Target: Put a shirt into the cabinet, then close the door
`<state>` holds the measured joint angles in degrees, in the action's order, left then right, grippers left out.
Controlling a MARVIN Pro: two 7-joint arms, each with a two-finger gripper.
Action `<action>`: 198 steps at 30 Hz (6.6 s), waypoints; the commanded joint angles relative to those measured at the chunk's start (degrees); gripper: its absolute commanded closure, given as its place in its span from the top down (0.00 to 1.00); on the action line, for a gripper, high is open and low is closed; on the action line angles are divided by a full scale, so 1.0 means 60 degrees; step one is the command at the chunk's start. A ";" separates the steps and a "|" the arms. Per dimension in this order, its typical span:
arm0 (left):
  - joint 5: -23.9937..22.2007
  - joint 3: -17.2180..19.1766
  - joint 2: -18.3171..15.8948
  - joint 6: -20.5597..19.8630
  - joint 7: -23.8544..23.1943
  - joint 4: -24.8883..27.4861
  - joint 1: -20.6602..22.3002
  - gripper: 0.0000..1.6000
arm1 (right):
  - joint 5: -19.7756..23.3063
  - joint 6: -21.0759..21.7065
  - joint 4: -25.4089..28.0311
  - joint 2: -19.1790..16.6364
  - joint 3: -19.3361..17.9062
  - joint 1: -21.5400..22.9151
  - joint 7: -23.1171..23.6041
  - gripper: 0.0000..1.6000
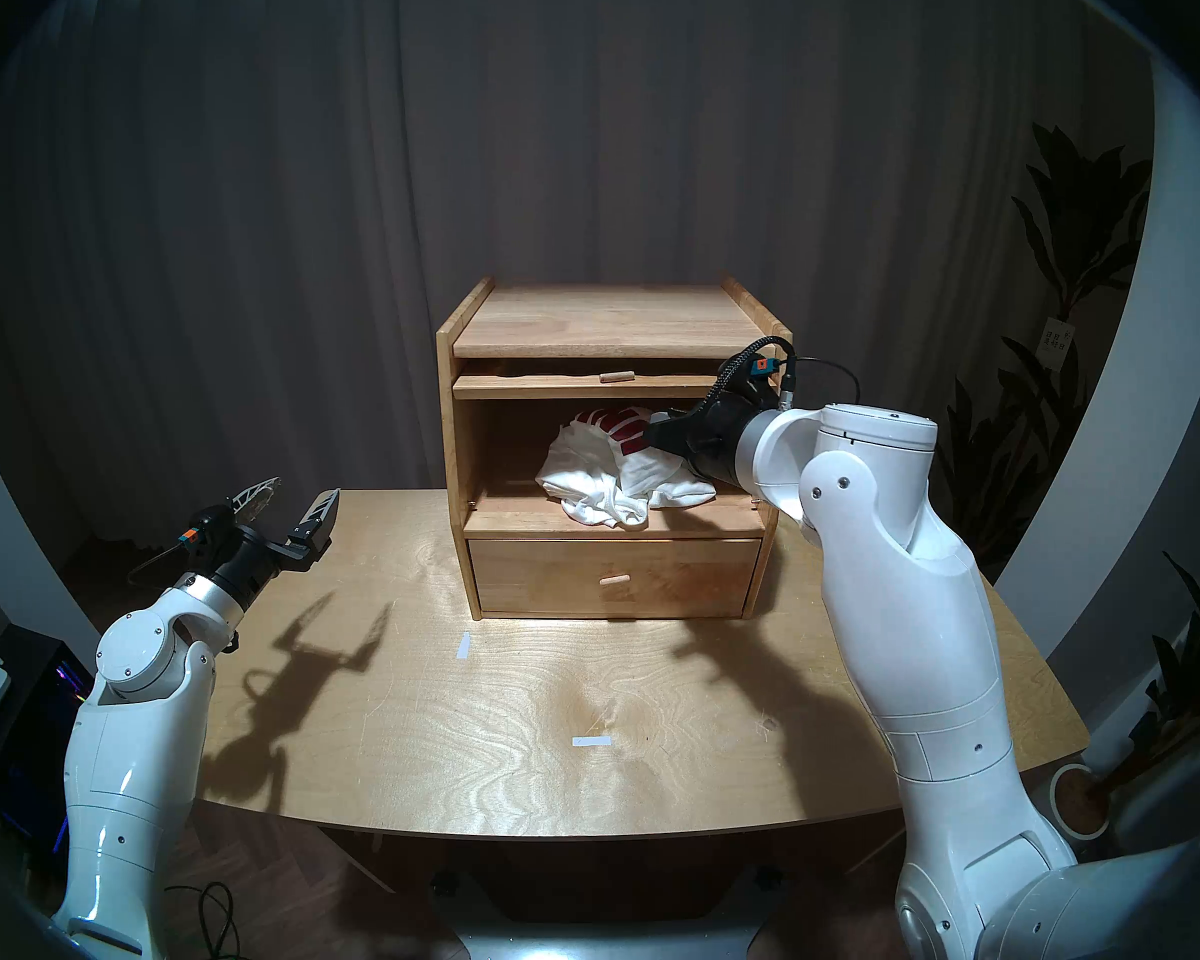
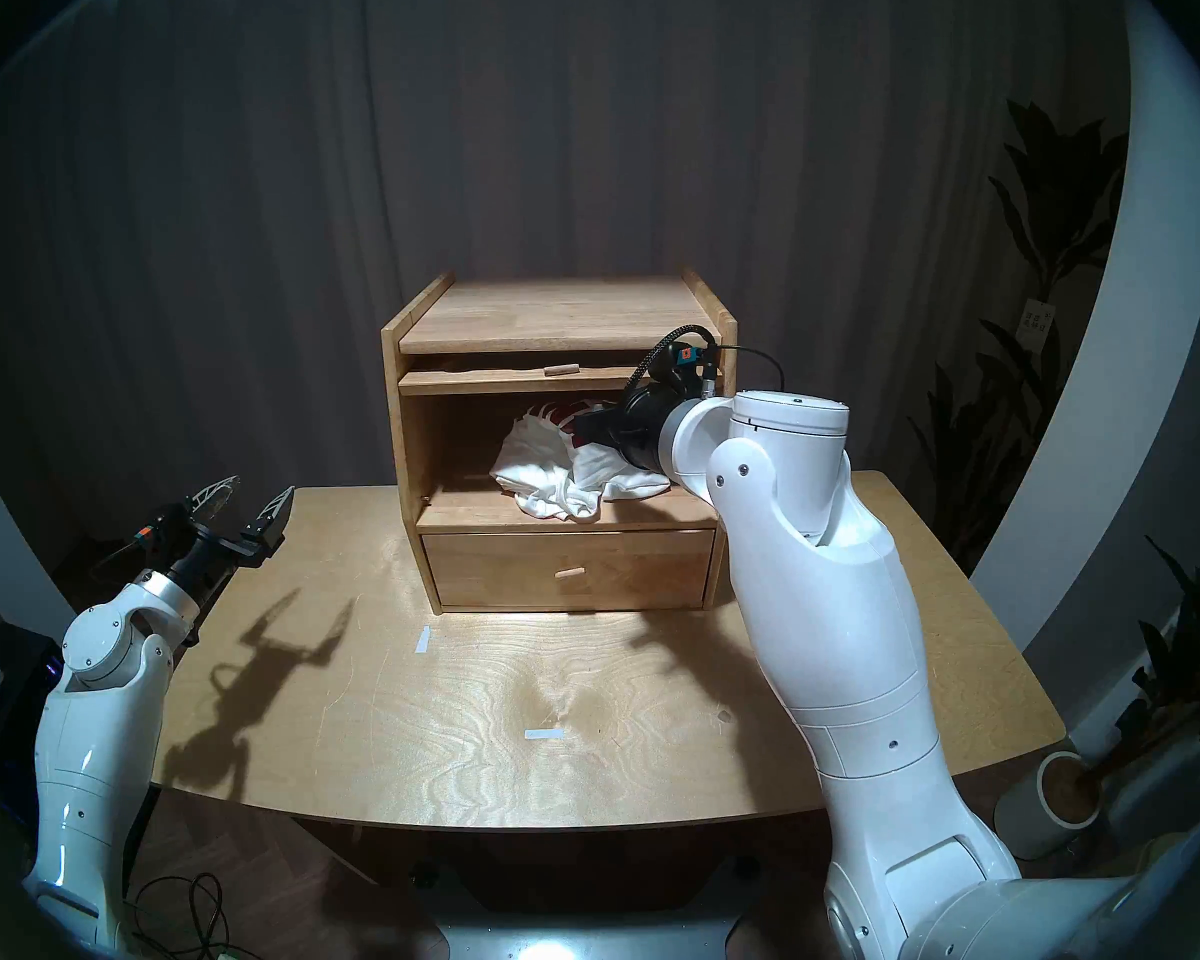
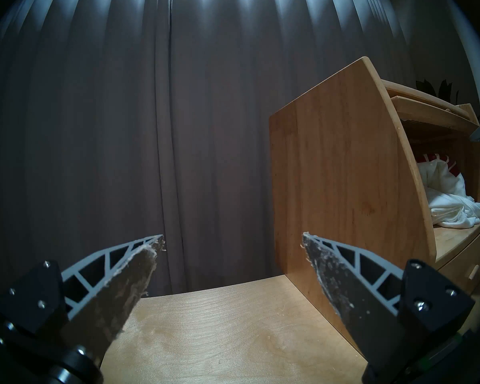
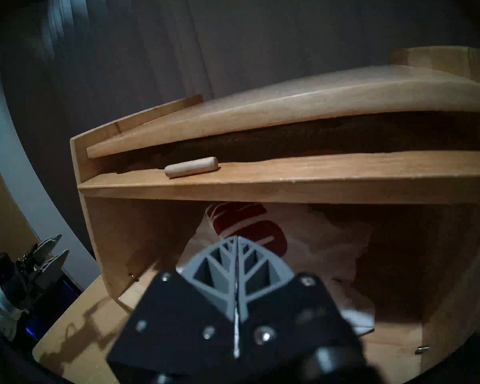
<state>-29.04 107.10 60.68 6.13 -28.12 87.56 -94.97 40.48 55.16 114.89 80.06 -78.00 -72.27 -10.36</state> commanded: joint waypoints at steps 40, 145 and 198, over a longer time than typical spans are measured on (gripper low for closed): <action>0.0007 0.0034 -0.0049 0.0054 -0.0001 0.0228 0.0107 1.00 | 0.1484 -0.0027 -0.3758 0.0028 0.1301 0.2377 -0.1264 0.00; 0.0008 0.0034 -0.0050 0.0047 0.0018 0.0246 0.0095 1.00 | -0.3404 -0.8912 -0.7362 0.0762 0.3547 0.2935 -0.1250 0.00; -0.0006 0.0021 -0.0043 0.0032 0.0012 0.0125 0.0091 1.00 | -0.1165 -0.8167 -0.2095 0.0455 0.3619 0.0054 -0.0871 1.00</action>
<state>-29.04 107.10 60.67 6.11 -27.98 87.61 -95.06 32.58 6.11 96.61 81.96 -58.04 -70.64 -17.02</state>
